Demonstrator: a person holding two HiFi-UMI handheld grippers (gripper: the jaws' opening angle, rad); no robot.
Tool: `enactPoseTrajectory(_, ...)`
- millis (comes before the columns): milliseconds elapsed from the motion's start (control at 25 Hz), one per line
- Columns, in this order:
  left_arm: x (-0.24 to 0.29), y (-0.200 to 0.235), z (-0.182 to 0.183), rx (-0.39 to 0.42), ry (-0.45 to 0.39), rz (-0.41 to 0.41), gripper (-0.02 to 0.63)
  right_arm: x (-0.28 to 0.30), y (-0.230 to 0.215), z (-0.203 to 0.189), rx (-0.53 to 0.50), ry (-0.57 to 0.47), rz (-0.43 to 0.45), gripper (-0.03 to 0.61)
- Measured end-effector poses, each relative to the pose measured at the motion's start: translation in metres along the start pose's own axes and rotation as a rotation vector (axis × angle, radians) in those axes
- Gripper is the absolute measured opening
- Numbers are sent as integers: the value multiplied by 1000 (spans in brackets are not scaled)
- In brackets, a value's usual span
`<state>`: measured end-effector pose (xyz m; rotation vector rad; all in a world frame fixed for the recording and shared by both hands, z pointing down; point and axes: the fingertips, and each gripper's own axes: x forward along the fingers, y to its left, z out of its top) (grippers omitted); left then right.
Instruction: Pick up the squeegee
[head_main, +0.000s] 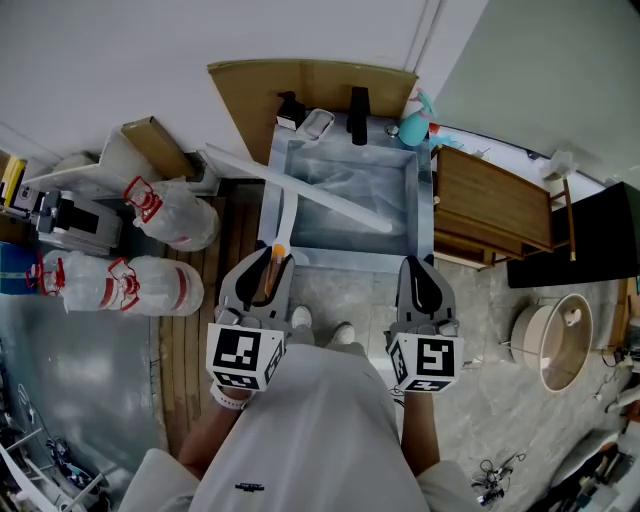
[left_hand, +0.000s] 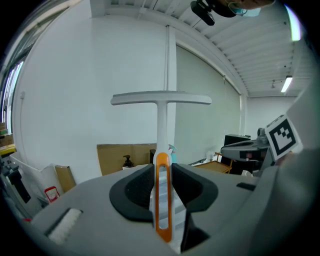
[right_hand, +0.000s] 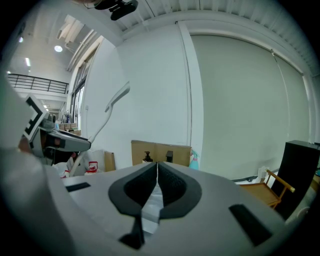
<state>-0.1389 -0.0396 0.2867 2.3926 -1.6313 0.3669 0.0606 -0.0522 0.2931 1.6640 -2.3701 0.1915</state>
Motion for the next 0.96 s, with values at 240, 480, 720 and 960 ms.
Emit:
enactPoseTrajectory(240,6,-6,-6,12,27,-18,112,0,-3,0,1,1,-3,6)
enactPoseTrajectory(480,10,-6,-7,18,31,-25,112,-2,-6,-2,7,7,-17,6)
enactPoseTrajectory(720,11,-7,-7,17,29,-33,112,-4,-7,-4,9,14,-23,6)
enactPoseTrajectory(960,10,-10,-7,14,28,-41,112,-5,-7,-5,5,19,-28,6)
